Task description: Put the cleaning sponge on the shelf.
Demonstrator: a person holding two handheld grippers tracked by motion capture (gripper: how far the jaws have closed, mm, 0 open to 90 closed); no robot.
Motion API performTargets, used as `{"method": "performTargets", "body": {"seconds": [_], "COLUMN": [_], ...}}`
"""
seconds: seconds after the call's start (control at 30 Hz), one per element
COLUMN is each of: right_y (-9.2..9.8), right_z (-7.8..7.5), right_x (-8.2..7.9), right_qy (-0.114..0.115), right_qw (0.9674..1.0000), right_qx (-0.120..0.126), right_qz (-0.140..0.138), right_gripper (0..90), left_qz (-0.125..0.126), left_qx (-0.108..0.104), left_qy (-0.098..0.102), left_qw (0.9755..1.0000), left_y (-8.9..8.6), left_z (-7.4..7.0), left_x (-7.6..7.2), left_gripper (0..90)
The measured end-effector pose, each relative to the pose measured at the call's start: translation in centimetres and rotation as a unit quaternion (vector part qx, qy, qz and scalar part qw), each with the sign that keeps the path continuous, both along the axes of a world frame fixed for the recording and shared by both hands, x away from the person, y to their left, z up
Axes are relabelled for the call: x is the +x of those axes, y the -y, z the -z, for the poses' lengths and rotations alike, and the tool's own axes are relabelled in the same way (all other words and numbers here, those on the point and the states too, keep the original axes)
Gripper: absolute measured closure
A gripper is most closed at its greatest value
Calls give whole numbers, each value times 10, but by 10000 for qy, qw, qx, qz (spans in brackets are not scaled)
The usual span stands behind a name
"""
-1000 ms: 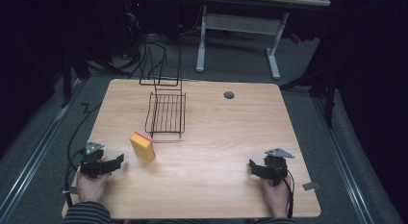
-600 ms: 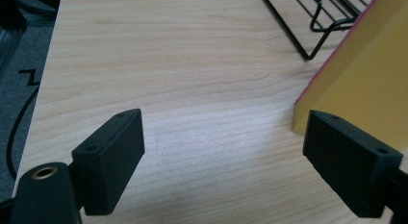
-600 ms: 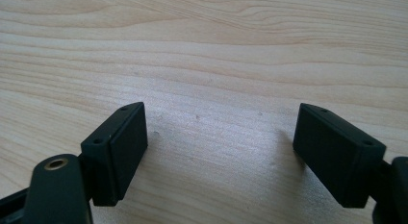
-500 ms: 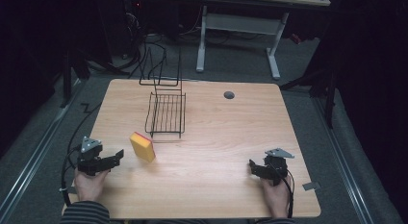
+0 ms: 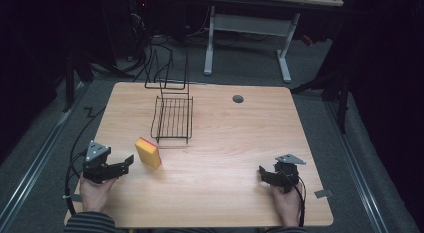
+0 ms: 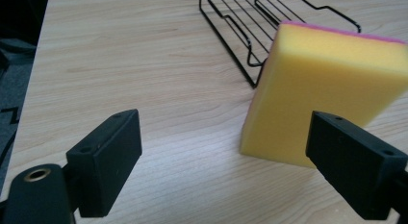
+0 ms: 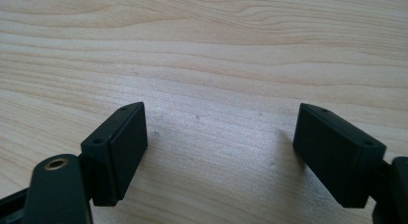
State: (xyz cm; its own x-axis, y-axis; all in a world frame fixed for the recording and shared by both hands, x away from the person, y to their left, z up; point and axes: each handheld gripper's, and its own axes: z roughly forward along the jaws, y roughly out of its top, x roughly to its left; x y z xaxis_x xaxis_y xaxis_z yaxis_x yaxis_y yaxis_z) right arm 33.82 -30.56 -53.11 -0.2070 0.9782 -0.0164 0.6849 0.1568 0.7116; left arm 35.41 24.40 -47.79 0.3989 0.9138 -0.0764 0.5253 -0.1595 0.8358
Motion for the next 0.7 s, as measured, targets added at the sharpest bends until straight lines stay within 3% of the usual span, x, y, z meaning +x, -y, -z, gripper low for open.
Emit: {"method": "performTargets", "body": {"seconds": [0.27, 0.7], "right_y": [0, 0], "right_z": [0, 0], "right_x": [0, 0], "right_qy": [-1, 0], "right_qw": [10000, 10000], "right_qx": [3, -1], "right_qz": [0, 1], "right_gripper": [196, 196], "left_qz": [307, 537], "left_qx": [-78, -30], "left_qy": [16, -125], "left_qw": [9995, 9985], "left_y": [12, 27], "left_z": [-3, 0], "left_x": [-4, -4], "left_gripper": [85, 12]}}
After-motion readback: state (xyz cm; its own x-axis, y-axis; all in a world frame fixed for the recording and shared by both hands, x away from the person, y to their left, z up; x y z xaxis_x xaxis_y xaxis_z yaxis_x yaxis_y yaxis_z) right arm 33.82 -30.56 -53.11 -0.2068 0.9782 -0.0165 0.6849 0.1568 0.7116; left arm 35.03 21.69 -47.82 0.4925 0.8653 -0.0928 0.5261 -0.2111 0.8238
